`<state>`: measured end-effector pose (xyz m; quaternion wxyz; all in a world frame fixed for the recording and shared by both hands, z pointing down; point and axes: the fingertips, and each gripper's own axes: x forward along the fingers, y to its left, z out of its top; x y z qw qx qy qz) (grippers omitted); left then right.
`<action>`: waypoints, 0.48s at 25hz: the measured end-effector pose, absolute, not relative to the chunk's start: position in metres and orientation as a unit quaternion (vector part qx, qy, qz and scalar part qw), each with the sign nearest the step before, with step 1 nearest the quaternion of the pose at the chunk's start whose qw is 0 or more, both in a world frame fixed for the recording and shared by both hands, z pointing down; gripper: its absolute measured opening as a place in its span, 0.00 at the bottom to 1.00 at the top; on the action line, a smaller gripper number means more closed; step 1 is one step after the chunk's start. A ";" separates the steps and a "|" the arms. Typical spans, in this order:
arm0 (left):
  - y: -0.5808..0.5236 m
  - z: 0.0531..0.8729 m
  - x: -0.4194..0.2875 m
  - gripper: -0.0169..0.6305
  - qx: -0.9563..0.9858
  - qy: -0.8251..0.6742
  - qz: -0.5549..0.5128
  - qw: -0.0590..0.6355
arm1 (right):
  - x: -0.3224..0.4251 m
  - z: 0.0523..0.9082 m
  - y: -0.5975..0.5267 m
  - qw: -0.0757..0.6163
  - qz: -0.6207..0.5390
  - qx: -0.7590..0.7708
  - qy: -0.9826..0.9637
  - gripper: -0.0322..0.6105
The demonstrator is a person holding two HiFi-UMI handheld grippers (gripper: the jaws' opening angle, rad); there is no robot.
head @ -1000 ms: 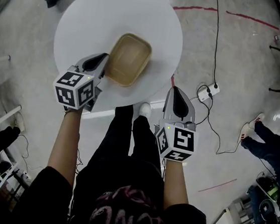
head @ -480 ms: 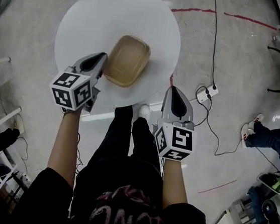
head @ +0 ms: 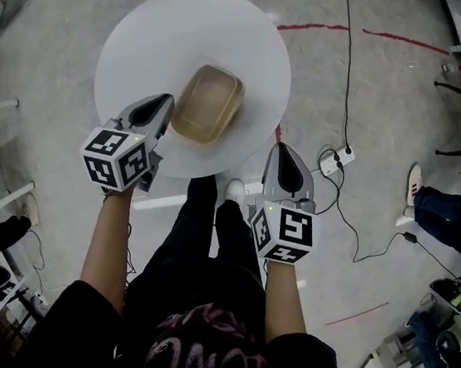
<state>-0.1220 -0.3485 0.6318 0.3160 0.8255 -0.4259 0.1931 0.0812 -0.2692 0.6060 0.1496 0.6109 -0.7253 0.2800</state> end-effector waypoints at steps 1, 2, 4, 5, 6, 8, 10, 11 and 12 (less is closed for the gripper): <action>-0.347 0.629 -0.122 0.05 0.826 -0.427 0.191 0.314 | 0.081 0.604 -0.268 0.148 0.278 0.611 -0.726 0.05; -0.345 0.625 -0.122 0.05 0.827 -0.428 0.189 0.313 | 0.081 0.601 -0.267 0.147 0.277 0.611 -0.727 0.05; -0.341 0.616 -0.123 0.05 0.828 -0.430 0.185 0.310 | 0.079 0.594 -0.265 0.144 0.273 0.611 -0.729 0.05; -0.339 0.611 -0.124 0.04 0.828 -0.431 0.183 0.309 | 0.078 0.589 -0.263 0.142 0.271 0.612 -0.730 0.05; -0.336 0.606 -0.125 0.05 0.828 -0.433 0.180 0.307 | 0.078 0.584 -0.262 0.140 0.269 0.612 -0.730 0.05; -0.332 0.594 -0.127 0.05 0.829 -0.434 0.176 0.304 | 0.076 0.573 -0.260 0.136 0.264 0.613 -0.732 0.05; -0.327 0.583 -0.128 0.05 0.830 -0.437 0.172 0.300 | 0.075 0.563 -0.257 0.132 0.260 0.613 -0.734 0.05; -0.325 0.579 -0.128 0.05 0.831 -0.439 0.170 0.298 | 0.076 0.559 -0.256 0.129 0.257 0.614 -0.735 0.05; -0.322 0.574 -0.127 0.04 0.831 -0.440 0.169 0.296 | 0.077 0.554 -0.254 0.127 0.255 0.614 -0.736 0.05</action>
